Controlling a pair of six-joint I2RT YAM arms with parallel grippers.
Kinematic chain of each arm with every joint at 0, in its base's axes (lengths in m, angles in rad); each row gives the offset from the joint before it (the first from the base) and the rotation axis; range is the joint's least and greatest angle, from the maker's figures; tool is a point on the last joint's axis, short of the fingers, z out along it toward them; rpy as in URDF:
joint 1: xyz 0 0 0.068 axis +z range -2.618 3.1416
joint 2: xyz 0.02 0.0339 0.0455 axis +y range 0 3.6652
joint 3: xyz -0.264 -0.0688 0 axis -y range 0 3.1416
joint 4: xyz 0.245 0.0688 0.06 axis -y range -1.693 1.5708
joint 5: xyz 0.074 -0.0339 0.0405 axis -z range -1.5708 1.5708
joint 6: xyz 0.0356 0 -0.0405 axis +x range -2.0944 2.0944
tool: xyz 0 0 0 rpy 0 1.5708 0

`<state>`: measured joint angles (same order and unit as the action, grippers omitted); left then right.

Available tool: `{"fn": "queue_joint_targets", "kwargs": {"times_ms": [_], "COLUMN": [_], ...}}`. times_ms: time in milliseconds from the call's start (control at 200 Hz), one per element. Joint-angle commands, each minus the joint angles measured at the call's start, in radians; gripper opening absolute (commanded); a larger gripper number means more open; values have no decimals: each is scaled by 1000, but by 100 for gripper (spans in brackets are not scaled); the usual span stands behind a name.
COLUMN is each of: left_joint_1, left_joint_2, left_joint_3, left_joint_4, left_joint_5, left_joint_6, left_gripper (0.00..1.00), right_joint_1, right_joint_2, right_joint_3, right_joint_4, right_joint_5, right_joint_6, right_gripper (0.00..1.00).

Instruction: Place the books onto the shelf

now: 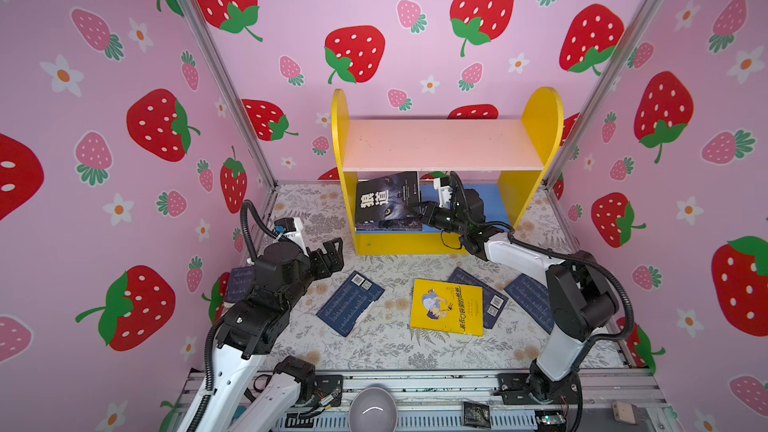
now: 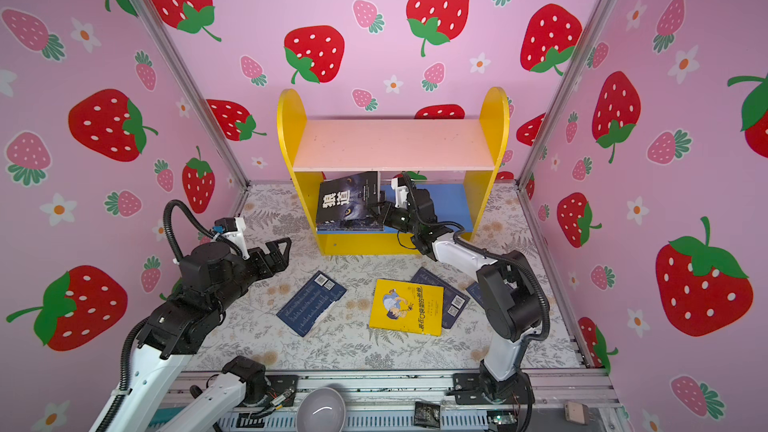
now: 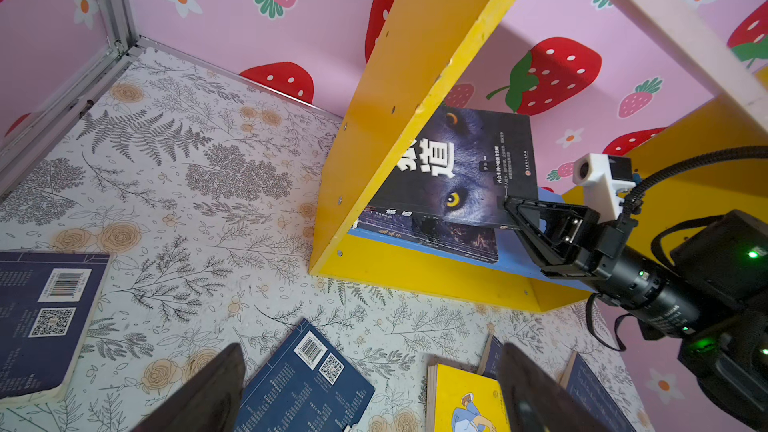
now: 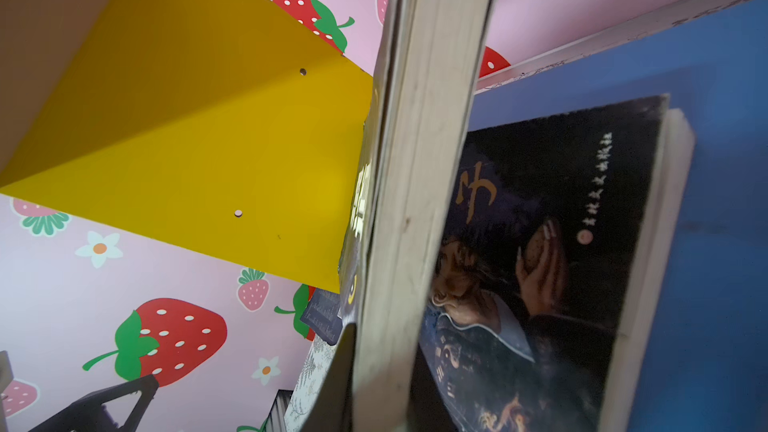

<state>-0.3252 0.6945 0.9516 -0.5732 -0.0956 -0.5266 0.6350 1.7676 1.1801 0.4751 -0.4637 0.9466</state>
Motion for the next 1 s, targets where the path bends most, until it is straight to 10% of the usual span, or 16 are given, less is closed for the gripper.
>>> {"fn": "queue_joint_targets", "kwargs": {"times_ms": [0,995], "left_joint_1": [5,5], "left_joint_2": [-5,-12], "left_joint_3": [-13,-54], "left_joint_4": [20,49], "left_joint_5": [1,20], "left_joint_6": [-5,-33], "left_gripper": [96,96], "right_joint_1": [48,-17], "right_joint_2": [10,-29], "right_joint_3": [9,-156], "right_joint_4": [-77,244], "right_joint_5": [20,-145], "right_joint_6": [-66,131], "right_gripper": [16,2]}}
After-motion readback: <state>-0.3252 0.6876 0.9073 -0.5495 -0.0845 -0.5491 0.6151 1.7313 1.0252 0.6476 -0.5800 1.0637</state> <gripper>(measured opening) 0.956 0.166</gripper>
